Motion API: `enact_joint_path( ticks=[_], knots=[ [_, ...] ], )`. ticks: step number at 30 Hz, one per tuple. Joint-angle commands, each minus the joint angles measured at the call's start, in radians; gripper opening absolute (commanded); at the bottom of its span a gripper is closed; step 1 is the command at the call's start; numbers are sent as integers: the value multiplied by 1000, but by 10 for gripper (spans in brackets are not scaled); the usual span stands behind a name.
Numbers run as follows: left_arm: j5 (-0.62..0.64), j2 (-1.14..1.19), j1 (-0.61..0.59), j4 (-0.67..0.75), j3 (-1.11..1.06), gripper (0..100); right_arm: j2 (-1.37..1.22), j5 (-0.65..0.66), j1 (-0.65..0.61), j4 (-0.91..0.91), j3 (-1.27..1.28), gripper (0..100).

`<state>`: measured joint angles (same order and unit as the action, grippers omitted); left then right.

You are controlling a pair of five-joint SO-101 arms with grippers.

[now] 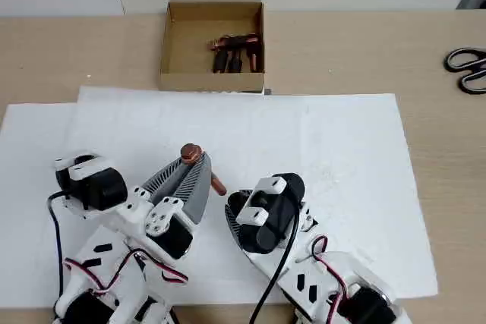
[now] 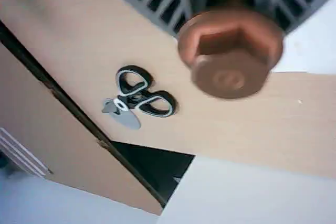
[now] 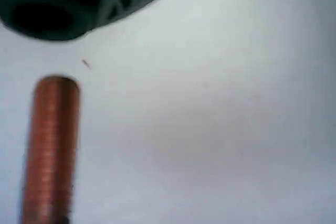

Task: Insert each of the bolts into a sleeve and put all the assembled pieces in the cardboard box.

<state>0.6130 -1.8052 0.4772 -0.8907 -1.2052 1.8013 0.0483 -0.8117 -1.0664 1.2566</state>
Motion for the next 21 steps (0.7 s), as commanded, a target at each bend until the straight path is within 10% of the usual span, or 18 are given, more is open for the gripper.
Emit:
enact_joint_path(
  ticks=[1, 21],
  knots=[
    [3, -15, 18, 32, 2, 6, 7, -9, -7, 28, -3, 3],
    [3, -15, 60, 25, -7, 6, 5, -6, -7, 124, 38, 3]
  ],
)
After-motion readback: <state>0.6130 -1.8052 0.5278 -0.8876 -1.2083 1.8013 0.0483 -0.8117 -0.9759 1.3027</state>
